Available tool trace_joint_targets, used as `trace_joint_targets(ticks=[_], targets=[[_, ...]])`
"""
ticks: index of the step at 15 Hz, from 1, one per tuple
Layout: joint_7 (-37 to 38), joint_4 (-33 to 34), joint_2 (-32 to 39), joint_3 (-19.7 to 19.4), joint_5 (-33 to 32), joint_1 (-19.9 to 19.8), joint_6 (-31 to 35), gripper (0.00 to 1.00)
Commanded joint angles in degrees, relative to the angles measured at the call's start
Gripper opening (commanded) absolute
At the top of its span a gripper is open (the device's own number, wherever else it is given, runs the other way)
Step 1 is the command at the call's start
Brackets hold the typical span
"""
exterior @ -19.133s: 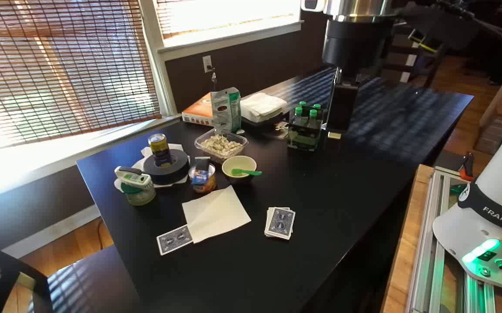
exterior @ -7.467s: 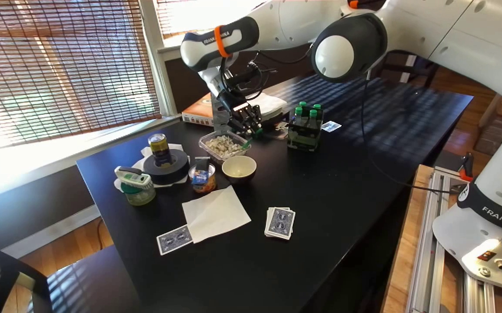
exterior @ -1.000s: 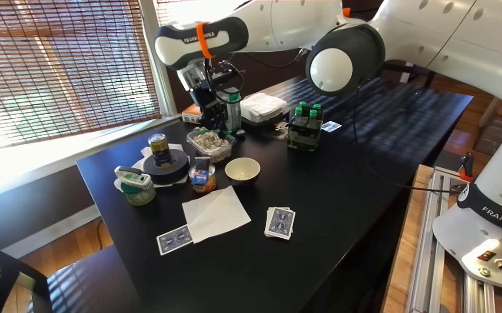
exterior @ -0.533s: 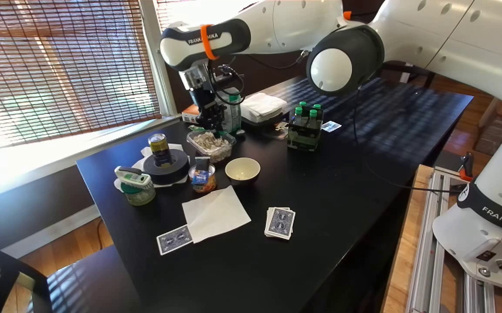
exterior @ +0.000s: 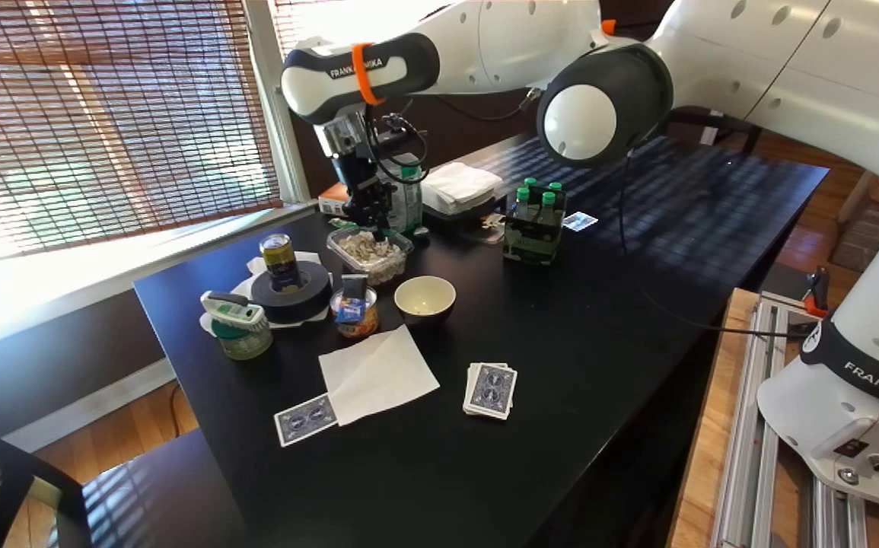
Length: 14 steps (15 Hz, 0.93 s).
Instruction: Use the green spoon to remove some contents from the clear container then place them back in the container.
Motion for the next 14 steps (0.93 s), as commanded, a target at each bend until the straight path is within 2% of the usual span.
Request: trace_joint_targets(ticks=[1,6,14], targets=[[0.00,-0.40,-0.24,-0.10,0.10,0.03,0.10,0.06],[0.14,-0.14,-0.89,-0.50,-0.31,0.38,1.54,0.06],[-1.45,-1.15,-3.73,0.05,0.36,-0.94,-2.75,0.06]])
